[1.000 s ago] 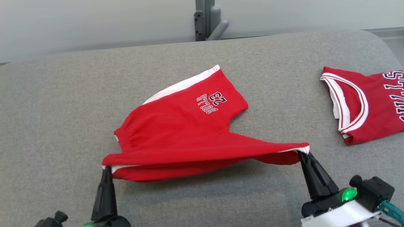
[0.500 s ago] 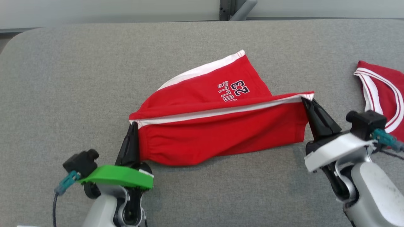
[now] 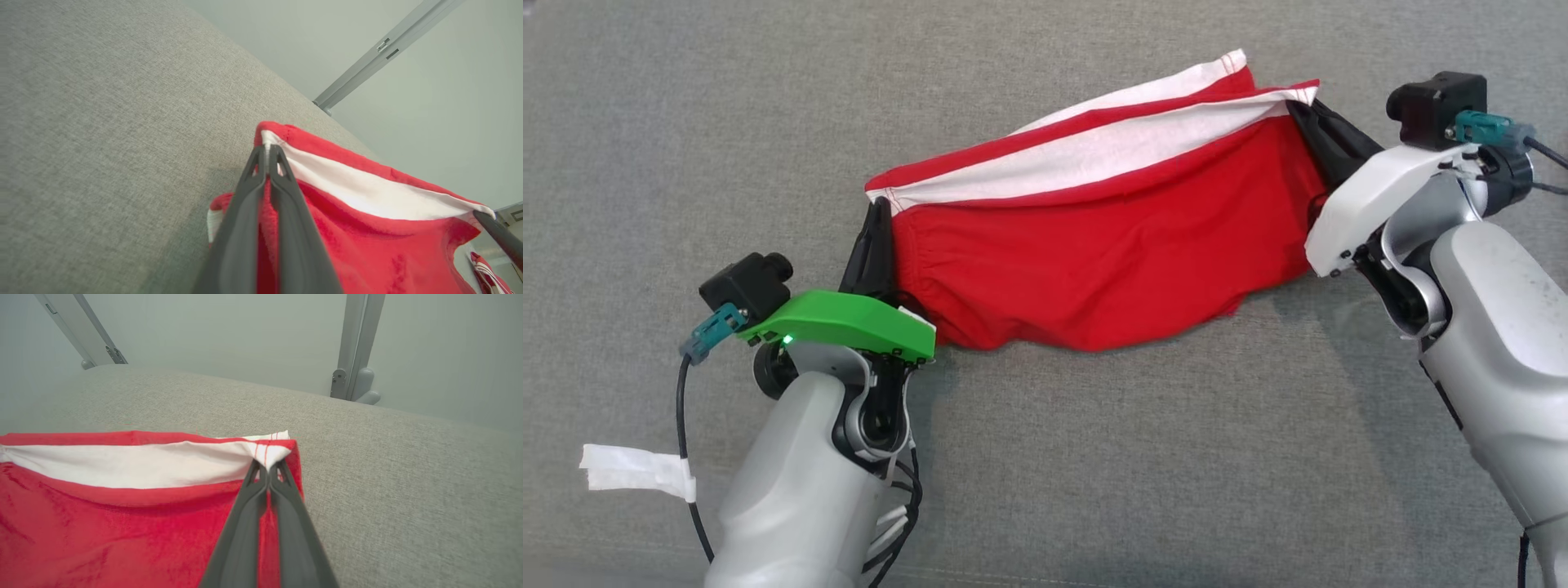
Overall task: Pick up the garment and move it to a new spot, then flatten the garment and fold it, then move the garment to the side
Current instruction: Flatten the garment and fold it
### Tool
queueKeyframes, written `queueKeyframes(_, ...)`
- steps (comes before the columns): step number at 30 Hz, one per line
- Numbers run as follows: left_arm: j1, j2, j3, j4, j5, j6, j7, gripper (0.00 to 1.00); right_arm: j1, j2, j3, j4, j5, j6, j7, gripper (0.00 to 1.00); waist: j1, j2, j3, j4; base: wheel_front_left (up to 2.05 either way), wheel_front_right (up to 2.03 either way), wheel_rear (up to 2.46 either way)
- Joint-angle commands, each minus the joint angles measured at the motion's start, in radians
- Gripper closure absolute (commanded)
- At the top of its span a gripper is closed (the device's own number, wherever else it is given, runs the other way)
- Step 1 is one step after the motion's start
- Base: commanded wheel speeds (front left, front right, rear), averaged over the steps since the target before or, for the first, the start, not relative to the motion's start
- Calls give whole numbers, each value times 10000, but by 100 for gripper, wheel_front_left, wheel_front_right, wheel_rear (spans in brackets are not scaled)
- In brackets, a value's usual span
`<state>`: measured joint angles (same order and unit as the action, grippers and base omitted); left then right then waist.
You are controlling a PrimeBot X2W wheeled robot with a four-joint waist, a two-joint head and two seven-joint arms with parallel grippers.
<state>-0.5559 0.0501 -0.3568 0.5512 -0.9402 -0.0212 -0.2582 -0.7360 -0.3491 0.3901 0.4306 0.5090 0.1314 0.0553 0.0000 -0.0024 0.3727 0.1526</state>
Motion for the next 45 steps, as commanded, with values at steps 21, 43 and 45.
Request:
queueKeyframes(21, -731, 18, -682, -123, -678, 468, -70, 100, -3229, 60, 2012, 4138, 824, -17, -431, 95, 0, 24, 763, 928, 0, 0, 0)
queueKeyframes(43, 706, 21, 197, -1682, 1409, 295, -71, 0, -3671, -242, 3115, 5226, 1986, -17, -1653, 0, 0, 24, 102, 704, 0, 0, 0)
queueKeyframes(45, 1072, 191, 488, -2112, 2230, 413, -72, 0, -3498, -415, 3250, 5119, 2155, -17, -1610, 0, 0, 24, -61, 649, 0, 0, 0)
